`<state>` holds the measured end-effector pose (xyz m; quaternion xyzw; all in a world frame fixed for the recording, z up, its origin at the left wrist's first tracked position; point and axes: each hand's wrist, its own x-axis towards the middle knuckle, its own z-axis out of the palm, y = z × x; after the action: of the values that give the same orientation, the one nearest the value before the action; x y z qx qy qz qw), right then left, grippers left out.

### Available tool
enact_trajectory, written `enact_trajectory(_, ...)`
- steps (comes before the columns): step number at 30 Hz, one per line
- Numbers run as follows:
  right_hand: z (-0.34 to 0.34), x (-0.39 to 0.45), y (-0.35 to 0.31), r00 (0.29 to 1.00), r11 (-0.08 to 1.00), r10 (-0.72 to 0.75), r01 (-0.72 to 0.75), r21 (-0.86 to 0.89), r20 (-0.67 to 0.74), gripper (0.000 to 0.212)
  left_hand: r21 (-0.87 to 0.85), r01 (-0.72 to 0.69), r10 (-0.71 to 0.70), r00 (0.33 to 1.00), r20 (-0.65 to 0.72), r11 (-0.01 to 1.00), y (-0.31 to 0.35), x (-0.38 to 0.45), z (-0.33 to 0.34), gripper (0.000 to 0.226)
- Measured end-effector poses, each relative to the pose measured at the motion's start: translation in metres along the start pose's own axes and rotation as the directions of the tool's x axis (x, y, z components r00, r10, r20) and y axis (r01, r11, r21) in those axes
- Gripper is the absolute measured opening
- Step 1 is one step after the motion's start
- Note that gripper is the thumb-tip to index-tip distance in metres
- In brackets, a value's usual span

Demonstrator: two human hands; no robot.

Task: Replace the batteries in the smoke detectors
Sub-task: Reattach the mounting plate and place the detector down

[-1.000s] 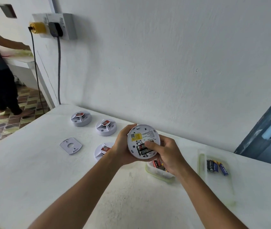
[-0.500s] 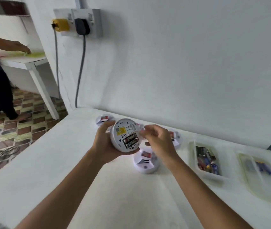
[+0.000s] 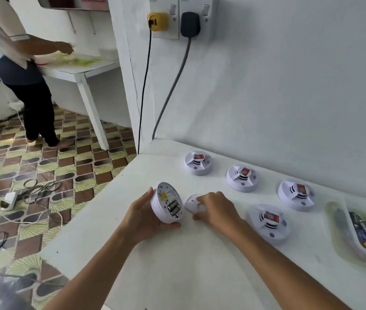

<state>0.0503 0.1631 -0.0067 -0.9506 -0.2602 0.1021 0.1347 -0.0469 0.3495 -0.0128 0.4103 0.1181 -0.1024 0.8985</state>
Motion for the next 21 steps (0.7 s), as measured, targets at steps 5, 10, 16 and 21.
enact_trajectory(5, -0.001, 0.005, -0.003, 0.998, 0.999, 0.024, -0.021, 0.049, -0.056, 0.047, -0.054, -0.022, 0.025, 0.998, 0.056, 0.998, -0.006, 0.001, -0.011, 0.082)
enact_trajectory(10, -0.018, 0.004, -0.018, 0.998, 0.807, 0.056, -0.024, 0.59, -0.036, 0.079, -0.055, -0.023, 0.029, 0.992, 0.123, 0.998, -0.006, 0.005, -0.013, 0.08)
enact_trajectory(16, -0.019, 0.008, -0.05, 0.986, 0.801, -0.166, 0.127, 0.586, 0.014, 0.043, -0.026, -0.05, 0.054, 0.984, 0.168, 0.998, -0.006, 0.007, -0.014, 0.064)
enact_trajectory(21, -0.02, 0.013, -0.05, 0.987, 0.804, -0.149, 0.09, 0.587, 0.053, 0.039, -0.031, -0.042, 0.047, 0.985, 0.168, 0.999, -0.007, 0.009, -0.017, 0.062)
